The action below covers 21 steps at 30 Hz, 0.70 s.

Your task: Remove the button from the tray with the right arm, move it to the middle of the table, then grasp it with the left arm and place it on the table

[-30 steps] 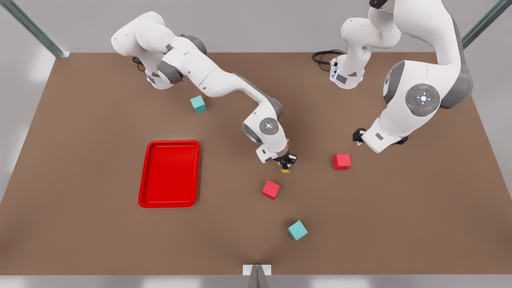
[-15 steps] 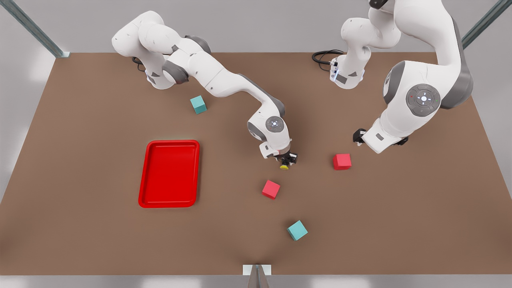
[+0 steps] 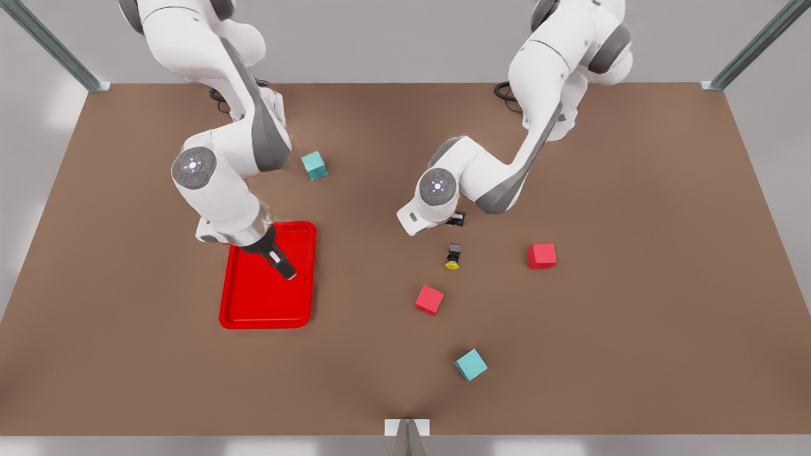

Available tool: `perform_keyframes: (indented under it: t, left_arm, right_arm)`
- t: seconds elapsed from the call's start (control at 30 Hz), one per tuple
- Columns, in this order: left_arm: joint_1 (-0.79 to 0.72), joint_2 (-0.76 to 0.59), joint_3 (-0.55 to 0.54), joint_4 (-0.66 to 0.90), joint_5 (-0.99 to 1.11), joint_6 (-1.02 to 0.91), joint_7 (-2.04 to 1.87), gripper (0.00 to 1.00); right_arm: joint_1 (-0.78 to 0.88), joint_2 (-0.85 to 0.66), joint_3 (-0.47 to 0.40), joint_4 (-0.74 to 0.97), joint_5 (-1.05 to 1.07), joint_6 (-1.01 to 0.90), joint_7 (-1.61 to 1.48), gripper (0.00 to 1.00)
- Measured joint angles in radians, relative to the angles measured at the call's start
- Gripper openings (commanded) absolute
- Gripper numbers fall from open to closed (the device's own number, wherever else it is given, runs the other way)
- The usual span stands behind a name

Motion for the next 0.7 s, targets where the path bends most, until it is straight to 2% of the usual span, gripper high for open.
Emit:
perform_keyframes:
  t: [0.1,0.2,0.27,0.43,0.7]
  left_arm:
    - [-0.014,0.021,0.001,-0.173,0.012,0.185,-0.094,1.0]
    - [0.033,0.023,0.007,-0.262,0.023,0.304,-0.135,1.0]
    - [0.057,0.016,0.008,-0.292,0.037,0.358,-0.144,1.0]
    - [0.061,0.001,0.004,-0.389,0.062,0.489,-0.131,1.0]
    - [0.08,-0.007,0.017,-0.444,0.079,0.553,-0.021,1.0]
  right_arm:
    - [-0.177,-0.068,0.007,-0.021,-0.023,-0.138,-0.167,1.0]
    - [-0.184,-0.071,0.009,0.067,-0.042,-0.243,-0.309,1.0]
    - [-0.184,-0.072,0.001,0.117,-0.049,-0.31,-0.392,1.0]
    - [-0.323,-0.073,-0.011,0.168,-0.064,-0.417,-0.564,1.0]
    - [-0.333,-0.072,-0.005,0.175,-0.061,-0.482,-0.758,1.0]
